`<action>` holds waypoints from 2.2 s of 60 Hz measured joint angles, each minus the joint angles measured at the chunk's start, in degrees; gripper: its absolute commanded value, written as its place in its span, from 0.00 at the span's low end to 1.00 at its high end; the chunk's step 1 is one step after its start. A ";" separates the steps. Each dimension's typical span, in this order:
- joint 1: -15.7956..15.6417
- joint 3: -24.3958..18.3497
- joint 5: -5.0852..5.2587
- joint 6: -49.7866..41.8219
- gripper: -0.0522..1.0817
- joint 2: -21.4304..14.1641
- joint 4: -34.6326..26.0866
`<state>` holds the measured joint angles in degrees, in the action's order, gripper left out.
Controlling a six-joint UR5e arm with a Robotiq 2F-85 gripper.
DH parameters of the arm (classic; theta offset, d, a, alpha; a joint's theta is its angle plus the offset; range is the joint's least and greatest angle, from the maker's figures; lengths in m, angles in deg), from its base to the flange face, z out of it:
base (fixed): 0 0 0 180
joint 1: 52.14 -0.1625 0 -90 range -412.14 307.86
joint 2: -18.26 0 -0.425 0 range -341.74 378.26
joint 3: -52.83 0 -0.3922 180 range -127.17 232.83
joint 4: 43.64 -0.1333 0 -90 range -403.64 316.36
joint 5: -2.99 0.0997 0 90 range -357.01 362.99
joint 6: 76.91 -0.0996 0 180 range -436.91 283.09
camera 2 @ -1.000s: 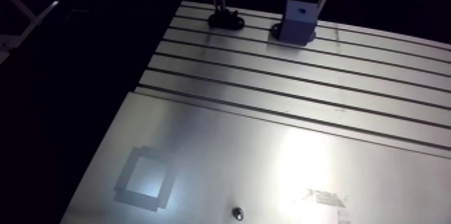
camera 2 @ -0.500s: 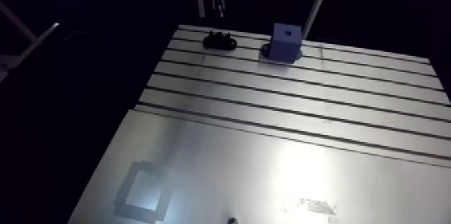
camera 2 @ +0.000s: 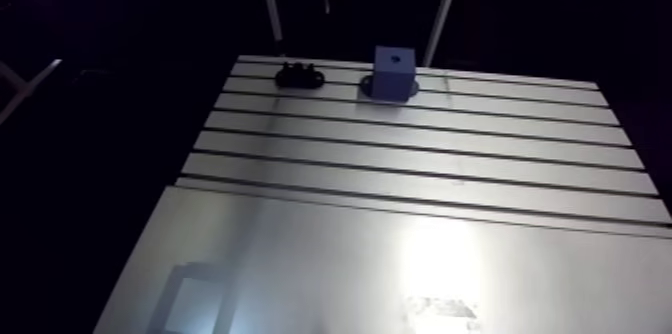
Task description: Pick up the M10 bolt and insert it into the hex recess until seated.
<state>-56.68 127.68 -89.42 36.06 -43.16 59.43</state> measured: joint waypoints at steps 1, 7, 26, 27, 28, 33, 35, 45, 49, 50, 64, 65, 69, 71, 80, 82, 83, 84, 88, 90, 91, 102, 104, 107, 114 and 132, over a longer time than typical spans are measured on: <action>0.26 -0.25 -0.01 0.65 0.78 0.02 -0.36; 1.70 -1.80 -0.11 3.98 0.77 0.19 -2.63; 4.86 -6.32 -0.38 13.80 0.77 1.23 -9.86; 4.93 -6.42 -0.39 14.08 0.77 1.26 -10.10; 5.02 -6.53 -0.40 14.37 0.77 1.30 -10.36; 5.38 -6.79 -0.70 15.22 0.77 1.45 -11.21; 5.51 -6.82 -0.99 15.41 0.77 1.54 -11.45; 6.27 -6.91 -2.43 15.64 0.77 2.17 -12.24; 6.71 -6.82 -2.79 15.61 0.77 2.37 -12.45; 6.83 -6.79 -2.85 15.60 0.77 2.41 -12.49; 8.55 -6.32 -3.57 15.46 0.77 3.24 -12.41; 8.64 -6.28 -3.60 15.45 0.77 3.33 -12.32; 8.92 -6.11 -3.69 15.38 0.77 3.64 -11.82; 9.00 -6.02 -3.72 15.35 0.77 3.76 -11.55; 9.22 -5.66 -3.76 15.25 0.77 4.49 -10.32; 9.24 -5.60 -3.77 15.24 0.77 4.65 -10.08; 9.25 -5.56 -3.77 15.23 0.77 4.76 -9.92; 9.25 -5.54 -3.77 15.21 0.77 4.86 -9.78; 9.25 -5.44 -3.77 15.16 0.77 5.19 -9.35; 9.26 -5.41 -3.76 15.14 0.77 5.34 -9.19; 9.26 -5.39 -3.76 15.13 0.77 5.42 -9.12; 9.28 -4.98 -3.75 15.05 0.77 6.01 -8.49; 9.28 -4.87 -3.76 15.02 0.77 6.08 -8.36; 9.28 -4.70 -3.76 14.95 0.79 6.17 -8.15; 9.28 -4.30 -3.77 14.77 0.80 6.35 -7.72; 9.28 -3.64 -3.77 14.38 0.80 6.49 -6.70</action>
<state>-47.40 124.03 -93.19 50.44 -36.66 52.73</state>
